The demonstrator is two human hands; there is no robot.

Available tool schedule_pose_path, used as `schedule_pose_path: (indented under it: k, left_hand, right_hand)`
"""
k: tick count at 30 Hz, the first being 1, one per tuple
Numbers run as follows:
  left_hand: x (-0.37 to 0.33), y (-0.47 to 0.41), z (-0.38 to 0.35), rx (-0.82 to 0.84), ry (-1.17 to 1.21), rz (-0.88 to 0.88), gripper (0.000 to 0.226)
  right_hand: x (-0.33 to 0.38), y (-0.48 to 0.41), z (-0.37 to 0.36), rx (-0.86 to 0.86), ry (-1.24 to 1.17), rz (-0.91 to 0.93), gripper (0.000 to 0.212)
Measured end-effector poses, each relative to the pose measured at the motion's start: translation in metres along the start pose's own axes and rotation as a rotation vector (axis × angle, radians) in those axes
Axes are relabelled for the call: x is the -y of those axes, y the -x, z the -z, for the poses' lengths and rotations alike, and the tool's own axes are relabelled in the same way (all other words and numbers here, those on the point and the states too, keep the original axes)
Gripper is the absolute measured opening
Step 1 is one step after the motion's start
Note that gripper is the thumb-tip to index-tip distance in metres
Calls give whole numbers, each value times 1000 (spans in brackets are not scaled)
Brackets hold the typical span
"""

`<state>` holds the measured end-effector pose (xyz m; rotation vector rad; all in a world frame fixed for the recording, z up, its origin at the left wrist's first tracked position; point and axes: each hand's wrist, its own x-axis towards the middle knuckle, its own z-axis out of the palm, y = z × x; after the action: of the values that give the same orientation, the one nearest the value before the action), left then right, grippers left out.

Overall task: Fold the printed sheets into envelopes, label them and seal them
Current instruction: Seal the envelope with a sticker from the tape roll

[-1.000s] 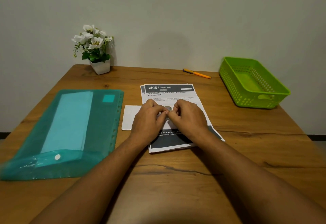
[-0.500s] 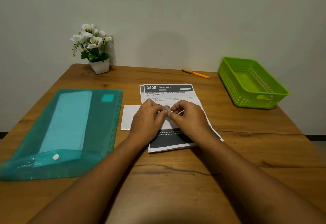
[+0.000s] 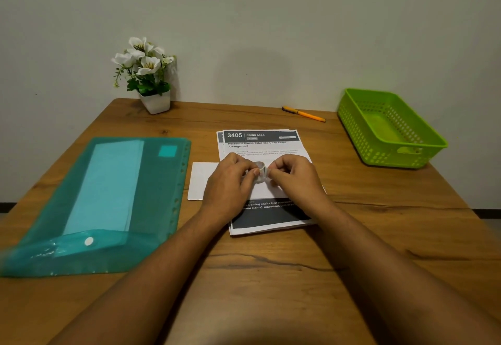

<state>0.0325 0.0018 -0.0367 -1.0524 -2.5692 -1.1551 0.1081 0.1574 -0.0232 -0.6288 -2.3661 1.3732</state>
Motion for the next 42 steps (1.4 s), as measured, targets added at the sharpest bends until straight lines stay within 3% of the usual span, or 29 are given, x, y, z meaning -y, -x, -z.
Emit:
schedule_pose_path:
  k: [12,20,25,34,42]
  left_hand:
    - [5,0,-1,-23,50,27,18]
    - [7,-7,2,-65,139,70,12]
    - [7,-52,11,-122,4,34,15]
    - [35,-155,-9,-96,-194,196,20]
    - [46,-179,-23,-39,-274,264,13]
  right_hand:
    - [-2,-7,15,45,-350,-131,9]
    - [-10,-5,15,11,-405,-75,9]
    - [-17,0,9,-54,-406,0,9]
    - [-21,2,7,-39,-388,13,12]
    - [-24,0,7,-44,-373,26,13]
